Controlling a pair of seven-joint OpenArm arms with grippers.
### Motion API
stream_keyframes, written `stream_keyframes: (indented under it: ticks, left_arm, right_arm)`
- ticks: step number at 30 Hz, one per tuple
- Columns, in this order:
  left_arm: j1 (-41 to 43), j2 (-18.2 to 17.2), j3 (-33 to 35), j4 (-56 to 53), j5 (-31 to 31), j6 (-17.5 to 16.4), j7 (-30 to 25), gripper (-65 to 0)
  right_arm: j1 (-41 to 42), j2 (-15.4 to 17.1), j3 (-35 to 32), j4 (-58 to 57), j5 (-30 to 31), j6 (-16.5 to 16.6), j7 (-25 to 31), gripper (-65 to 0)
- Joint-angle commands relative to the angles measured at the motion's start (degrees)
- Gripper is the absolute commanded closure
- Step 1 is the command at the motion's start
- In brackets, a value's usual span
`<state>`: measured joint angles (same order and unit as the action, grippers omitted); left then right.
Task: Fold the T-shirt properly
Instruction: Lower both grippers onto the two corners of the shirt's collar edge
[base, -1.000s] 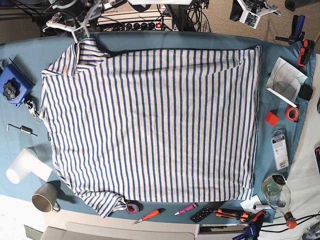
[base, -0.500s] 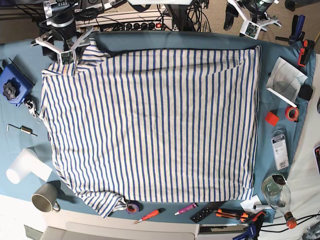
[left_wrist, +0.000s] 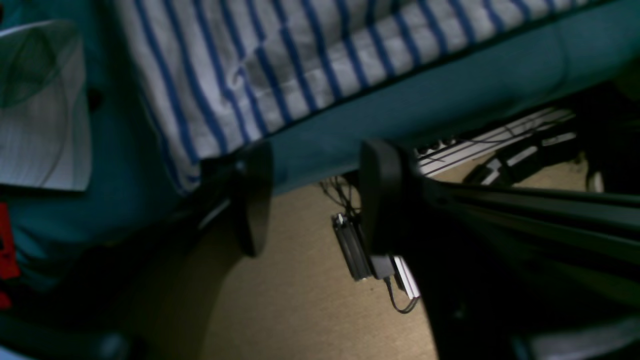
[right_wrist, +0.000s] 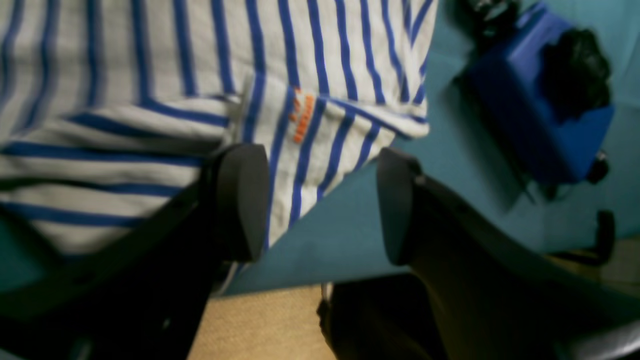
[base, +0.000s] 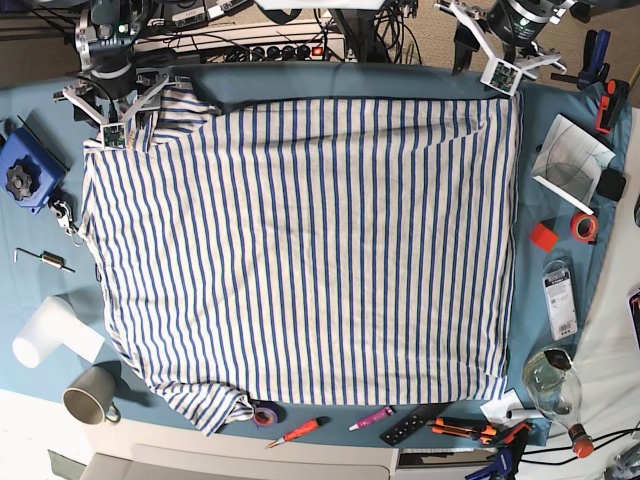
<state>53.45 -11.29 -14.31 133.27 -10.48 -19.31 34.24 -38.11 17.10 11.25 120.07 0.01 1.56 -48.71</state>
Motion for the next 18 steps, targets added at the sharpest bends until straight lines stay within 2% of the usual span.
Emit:
stream_keyframes:
  ticks: [1,4,8,12,18]
  left_arm:
    - [0.7,-0.1,-0.1,1.0,-0.3,-0.1,-1.2,-29.0]
    - [0.6,-0.1,-0.1,1.0,-0.3,-0.1,-1.3,-29.0]
    - [0.7,-0.1,-0.1,1.0,-0.3,0.0,-1.3,-29.0]
    - [0.6,-0.1,-0.1,1.0,-0.3,0.0,-2.5,-29.0]
    - [0.5,-0.1,-0.1,1.0,-0.3,0.0,-2.5,-29.0]
  right_arm:
    - [0.6,0.5,0.4,-0.5,0.0,0.4,0.9,-34.1]
    - [2.9,0.5,0.4,-4.2,4.4,3.9,0.7,-34.1]
    - [4.6,-0.2,0.4,-6.6,5.2,4.8,0.7,-34.1]
    - [4.8,-1.9,0.4,-6.6,8.1,8.5,0.2,-34.1]
    - [4.8,-3.6,0.4,-6.5,8.7,10.2,-1.4,-34.1]
